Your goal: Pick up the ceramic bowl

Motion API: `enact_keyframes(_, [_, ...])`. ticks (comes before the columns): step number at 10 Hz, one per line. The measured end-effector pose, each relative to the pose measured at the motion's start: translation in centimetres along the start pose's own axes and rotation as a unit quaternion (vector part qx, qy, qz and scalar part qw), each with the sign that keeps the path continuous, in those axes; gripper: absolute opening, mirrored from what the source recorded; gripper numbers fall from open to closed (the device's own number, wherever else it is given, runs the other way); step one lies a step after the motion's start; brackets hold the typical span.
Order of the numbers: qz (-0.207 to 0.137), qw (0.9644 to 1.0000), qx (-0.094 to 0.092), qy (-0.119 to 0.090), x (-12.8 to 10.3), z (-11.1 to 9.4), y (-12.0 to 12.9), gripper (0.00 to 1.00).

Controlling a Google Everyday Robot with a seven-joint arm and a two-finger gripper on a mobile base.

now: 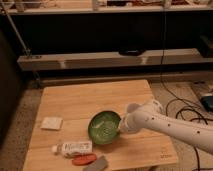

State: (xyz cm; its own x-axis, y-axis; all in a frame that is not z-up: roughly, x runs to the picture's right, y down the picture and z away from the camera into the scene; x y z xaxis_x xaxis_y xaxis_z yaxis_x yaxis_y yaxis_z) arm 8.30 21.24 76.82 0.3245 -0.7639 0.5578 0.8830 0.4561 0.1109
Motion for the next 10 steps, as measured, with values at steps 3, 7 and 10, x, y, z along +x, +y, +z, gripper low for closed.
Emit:
enact_keyframes(3, [-0.01, 0.9999, 0.006, 0.002, 0.1, -2.3, -1.6, 0.04])
enact_keyframes(7, [-0.022, 0.9997, 0.012, 0.0, 0.1, -5.1, -3.2, 0.04])
enact_keyframes(10, [-0.028, 0.9995, 0.013, -0.001, -0.1, -6.1, -3.5, 0.04])
